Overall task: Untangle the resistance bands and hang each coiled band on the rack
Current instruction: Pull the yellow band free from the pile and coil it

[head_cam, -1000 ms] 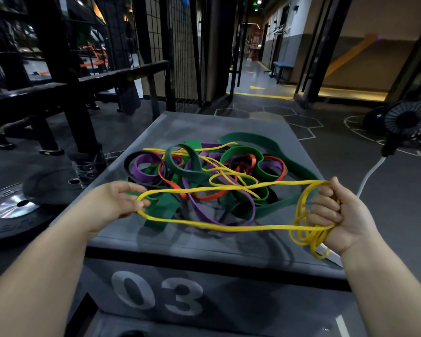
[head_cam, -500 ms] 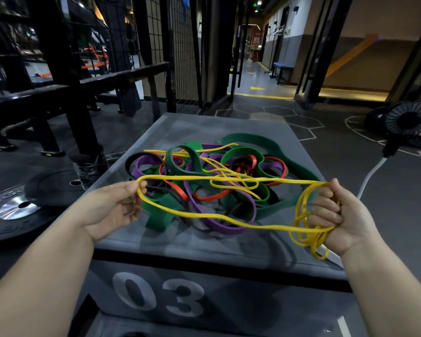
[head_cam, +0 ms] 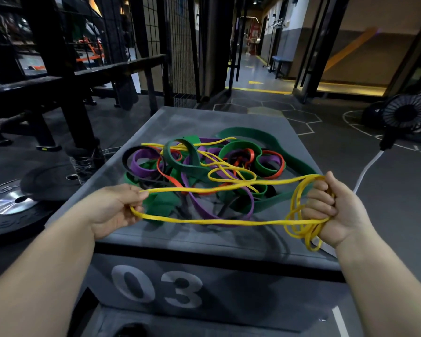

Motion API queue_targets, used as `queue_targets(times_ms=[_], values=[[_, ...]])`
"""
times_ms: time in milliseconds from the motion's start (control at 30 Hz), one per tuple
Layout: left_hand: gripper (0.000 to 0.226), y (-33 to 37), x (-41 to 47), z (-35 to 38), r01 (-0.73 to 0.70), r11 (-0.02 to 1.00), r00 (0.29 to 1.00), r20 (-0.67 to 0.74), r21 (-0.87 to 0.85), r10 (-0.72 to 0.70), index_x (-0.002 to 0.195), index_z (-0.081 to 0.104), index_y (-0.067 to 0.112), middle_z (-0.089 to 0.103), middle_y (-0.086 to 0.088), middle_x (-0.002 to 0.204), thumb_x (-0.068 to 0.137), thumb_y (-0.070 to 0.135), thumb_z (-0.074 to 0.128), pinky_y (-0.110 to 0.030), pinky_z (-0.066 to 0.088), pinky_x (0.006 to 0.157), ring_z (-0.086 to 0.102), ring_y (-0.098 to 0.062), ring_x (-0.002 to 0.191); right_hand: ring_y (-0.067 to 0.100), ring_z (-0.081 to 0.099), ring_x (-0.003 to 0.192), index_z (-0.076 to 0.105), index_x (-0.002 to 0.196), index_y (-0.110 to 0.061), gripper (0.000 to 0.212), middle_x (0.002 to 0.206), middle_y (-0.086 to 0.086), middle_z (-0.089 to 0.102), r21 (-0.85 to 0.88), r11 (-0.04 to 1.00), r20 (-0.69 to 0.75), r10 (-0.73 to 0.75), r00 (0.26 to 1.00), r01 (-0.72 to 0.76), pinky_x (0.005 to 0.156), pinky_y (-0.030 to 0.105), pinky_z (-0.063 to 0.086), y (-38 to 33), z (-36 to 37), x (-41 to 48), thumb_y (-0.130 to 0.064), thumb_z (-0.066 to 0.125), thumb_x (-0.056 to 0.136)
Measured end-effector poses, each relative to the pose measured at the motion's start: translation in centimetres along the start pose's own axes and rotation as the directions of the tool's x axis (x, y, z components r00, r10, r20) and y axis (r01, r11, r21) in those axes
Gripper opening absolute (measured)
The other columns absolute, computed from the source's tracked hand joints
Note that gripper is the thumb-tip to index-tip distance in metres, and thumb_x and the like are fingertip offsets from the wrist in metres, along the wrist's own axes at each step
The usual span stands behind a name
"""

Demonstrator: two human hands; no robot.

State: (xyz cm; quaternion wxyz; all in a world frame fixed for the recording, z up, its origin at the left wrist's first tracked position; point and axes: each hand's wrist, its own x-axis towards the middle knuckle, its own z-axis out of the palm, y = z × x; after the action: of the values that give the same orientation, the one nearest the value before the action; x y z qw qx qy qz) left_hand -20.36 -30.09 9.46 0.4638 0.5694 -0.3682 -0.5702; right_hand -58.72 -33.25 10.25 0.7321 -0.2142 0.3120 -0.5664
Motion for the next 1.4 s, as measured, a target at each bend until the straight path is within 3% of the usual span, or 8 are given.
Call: queue_targets(times_ms=[133, 367, 533, 767, 933, 1067, 1200, 1400], values=[[0.025, 0.0, 0.1, 0.1, -0.036, 0.993, 0.999, -0.019, 0.114, 0.038, 0.073, 0.048, 0.014, 0.046, -0.003, 0.067, 0.098, 0.019, 0.05, -0.025, 0.04, 0.062, 0.046, -0.012, 0.059, 0.004, 0.005, 0.042, 0.046, 0.06, -0.022, 0.043, 0.043, -0.01, 0.025, 0.014, 1.0, 0.004, 0.004, 1.0, -0.004, 0.033, 0.015, 0.016, -0.1, -0.3, 0.0, -0.048, 0.048, 0.094], [0.037, 0.5, -0.1, -0.4, 0.008, 0.966, 1.0, -0.016, -0.257, -0.013, 0.066, 0.073, 0.019, 0.06, 0.009, 0.058, 0.094, 0.031, 0.052, -0.015, 0.05, 0.048, 0.055, -0.003, 0.046, 0.004, 0.006, 0.041, 0.046, 0.061, -0.022, 0.044, 0.043, -0.011, 0.025, 0.015, 1.0, 0.007, 0.001, 1.0, -0.001, 0.031, 0.014, 0.018, -0.2, -0.5, 0.0, -0.048, 0.046, 0.096], [0.019, 0.1, 0.3, -0.4, -0.066, 0.94, 0.998, -0.018, -0.336, 0.063, 0.099, 0.065, 0.022, 0.057, 0.007, 0.06, 0.097, 0.017, 0.046, -0.019, 0.05, 0.048, 0.055, -0.005, 0.05, 0.004, 0.006, 0.041, 0.047, 0.059, -0.022, 0.045, 0.042, -0.011, 0.024, 0.028, 1.0, 0.017, 0.014, 1.0, -0.014, 0.032, 0.014, 0.017, -0.2, -0.4, -0.1, -0.049, 0.047, 0.094], [0.037, 0.7, 0.4, -1.3, -0.066, 0.83, 0.984, 0.103, -0.553, 0.146, 0.077, 0.075, 0.02, 0.059, 0.006, 0.07, 0.042, 0.013, 0.084, -0.023, 0.052, 0.056, 0.06, -0.01, 0.061, 0.003, 0.006, 0.04, 0.046, 0.057, -0.022, 0.045, 0.047, -0.011, 0.014, 0.026, 0.999, 0.021, 0.023, 1.0, -0.024, 0.032, 0.014, 0.017, -0.1, 0.2, -0.3, -0.048, 0.047, 0.093], [0.043, 0.5, 0.3, -0.7, -0.222, 0.954, 0.973, 0.02, -0.201, 0.231, 0.096, 0.07, 0.013, 0.066, 0.001, 0.074, 0.078, -0.019, 0.048, -0.014, 0.052, 0.059, 0.062, -0.003, 0.064, 0.003, 0.012, 0.033, 0.047, 0.057, -0.022, 0.045, 0.041, -0.01, 0.026, 0.04, 0.998, 0.031, 0.051, 0.998, -0.053, 0.031, 0.014, 0.019, -0.1, 0.0, -0.4, -0.049, 0.048, 0.093], [0.015, -0.1, 0.5, 0.3, -0.278, 0.934, 0.951, -0.075, 0.223, 0.301, 0.093, 0.065, 0.011, 0.067, 0.004, 0.069, 0.094, 0.001, 0.054, -0.013, 0.05, 0.057, 0.059, -0.008, 0.065, 0.002, 0.024, 0.028, 0.047, 0.055, -0.022, 0.047, 0.041, -0.01, 0.026, 0.049, 0.997, 0.024, 0.058, 0.998, -0.06, 0.034, 0.014, 0.019, 0.0, -0.1, -0.3, -0.049, 0.048, 0.093], [0.014, -0.2, 0.3, 0.6, -0.254, 0.897, 0.955, -0.055, 0.362, 0.293, 0.08, 0.071, 0.014, 0.058, -0.006, 0.072, 0.091, 0.012, 0.064, -0.016, 0.041, 0.053, 0.045, -0.013, 0.065, 0.001, 0.018, 0.033, 0.047, 0.056, -0.022, 0.033, 0.043, -0.011, 0.028, 0.027, 0.998, 0.071, 0.062, 0.996, -0.064, 0.036, 0.014, 0.022, 0.2, 0.1, -0.4, -0.041, 0.071, 0.069], [0.017, 0.7, -1.4, 2.7, -0.172, 0.938, 0.981, -0.036, 0.302, 0.192, 0.08, 0.071, 0.01, 0.068, -0.003, 0.089, 0.093, 0.011, 0.06, -0.029, 0.047, 0.082, 0.059, -0.016, 0.091, 0.002, 0.034, 0.035, 0.053, 0.059, -0.021, 0.044, 0.048, -0.012, 0.034, -0.061, 0.997, 0.193, 0.061, 0.979, -0.05, 0.039, 0.017, 0.034, 1.1, 0.6, -0.6, -0.035, 0.093, 0.049]])
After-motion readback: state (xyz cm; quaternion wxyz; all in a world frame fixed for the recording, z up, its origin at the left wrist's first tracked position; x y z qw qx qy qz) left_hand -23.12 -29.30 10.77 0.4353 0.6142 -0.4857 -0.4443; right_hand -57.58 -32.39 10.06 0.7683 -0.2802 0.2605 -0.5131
